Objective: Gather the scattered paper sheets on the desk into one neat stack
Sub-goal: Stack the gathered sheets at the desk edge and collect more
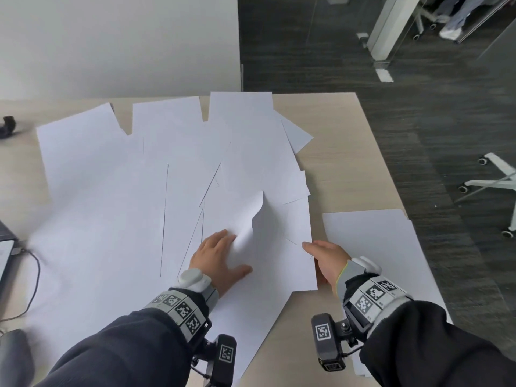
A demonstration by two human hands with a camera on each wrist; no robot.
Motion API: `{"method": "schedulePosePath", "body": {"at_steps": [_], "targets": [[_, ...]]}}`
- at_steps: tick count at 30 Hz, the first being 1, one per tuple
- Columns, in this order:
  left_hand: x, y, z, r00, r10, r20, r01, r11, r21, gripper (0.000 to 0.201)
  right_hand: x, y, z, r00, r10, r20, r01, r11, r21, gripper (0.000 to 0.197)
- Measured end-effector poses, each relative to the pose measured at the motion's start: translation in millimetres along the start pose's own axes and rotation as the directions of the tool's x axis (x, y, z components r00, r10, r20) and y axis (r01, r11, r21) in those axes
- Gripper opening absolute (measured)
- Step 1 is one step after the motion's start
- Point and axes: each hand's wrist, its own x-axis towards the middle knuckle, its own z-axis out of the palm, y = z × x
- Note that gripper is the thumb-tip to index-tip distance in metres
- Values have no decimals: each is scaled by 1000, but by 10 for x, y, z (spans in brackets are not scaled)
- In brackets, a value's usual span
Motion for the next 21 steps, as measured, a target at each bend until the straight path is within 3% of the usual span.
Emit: {"method": "schedulePosePath", "body": {"at_steps": [7,11,13,16,18,21], "targets": [[5,169,-109,999,-11,-49,1,977,-213,80,35,-19,25,999,38,-14,-37,998,50,37],[2,429,-131,994,70,-83,-93,945,-314,77,-6,23,-45,1000,21,-16,-19,989,146,43],[-2,632,-115,995,87,-55,-102,915,-391,82,-62,83,-201,999,22,-41,-13,975,221,49],[-14,926,-50,992,114,47,-76,865,-495,96,-274,132,-463,996,59,-66,-34,944,329,41],[-27,1106,15,981,160,108,-88,870,-485,99,-393,191,-575,994,89,-65,-55,911,409,30],[-36,1351,183,951,255,175,-180,917,-356,88,-457,321,-631,991,127,-42,-92,876,474,27]]}}
